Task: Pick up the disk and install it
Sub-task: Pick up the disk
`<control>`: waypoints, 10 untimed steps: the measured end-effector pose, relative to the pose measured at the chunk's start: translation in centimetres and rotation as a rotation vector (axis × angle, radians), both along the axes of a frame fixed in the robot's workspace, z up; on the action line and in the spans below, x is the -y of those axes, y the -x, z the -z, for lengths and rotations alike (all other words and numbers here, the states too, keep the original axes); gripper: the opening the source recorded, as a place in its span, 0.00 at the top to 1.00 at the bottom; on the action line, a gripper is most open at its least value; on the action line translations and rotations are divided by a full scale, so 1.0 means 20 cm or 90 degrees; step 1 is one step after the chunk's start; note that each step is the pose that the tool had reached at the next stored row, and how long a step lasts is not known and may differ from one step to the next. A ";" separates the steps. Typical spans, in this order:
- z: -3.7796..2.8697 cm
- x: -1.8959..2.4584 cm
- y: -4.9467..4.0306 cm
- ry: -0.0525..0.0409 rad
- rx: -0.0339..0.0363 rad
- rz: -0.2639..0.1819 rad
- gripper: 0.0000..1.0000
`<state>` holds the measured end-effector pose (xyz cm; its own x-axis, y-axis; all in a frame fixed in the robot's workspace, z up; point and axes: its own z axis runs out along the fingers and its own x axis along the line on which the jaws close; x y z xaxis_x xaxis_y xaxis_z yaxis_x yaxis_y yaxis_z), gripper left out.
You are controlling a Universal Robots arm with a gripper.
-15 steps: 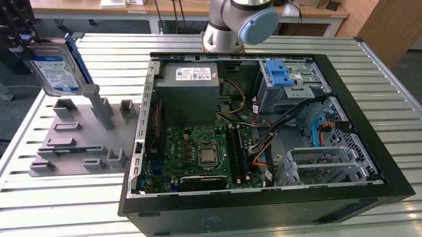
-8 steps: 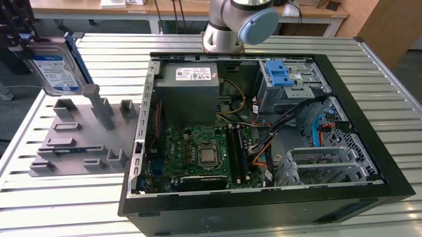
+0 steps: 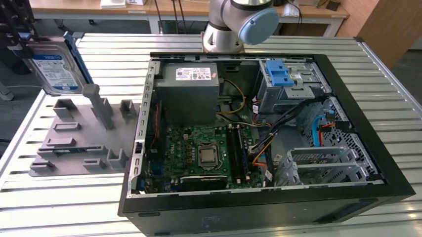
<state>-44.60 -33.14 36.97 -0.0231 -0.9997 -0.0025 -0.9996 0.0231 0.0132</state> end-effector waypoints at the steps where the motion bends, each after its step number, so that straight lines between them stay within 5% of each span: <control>1: -0.001 0.000 0.000 0.0000 0.0000 0.000 0.64; 10: -0.012 0.000 0.000 0.0000 0.0000 0.000 0.64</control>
<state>-44.60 -33.14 37.21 -0.0232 -0.9997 -0.0024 -0.9996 0.0231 0.0132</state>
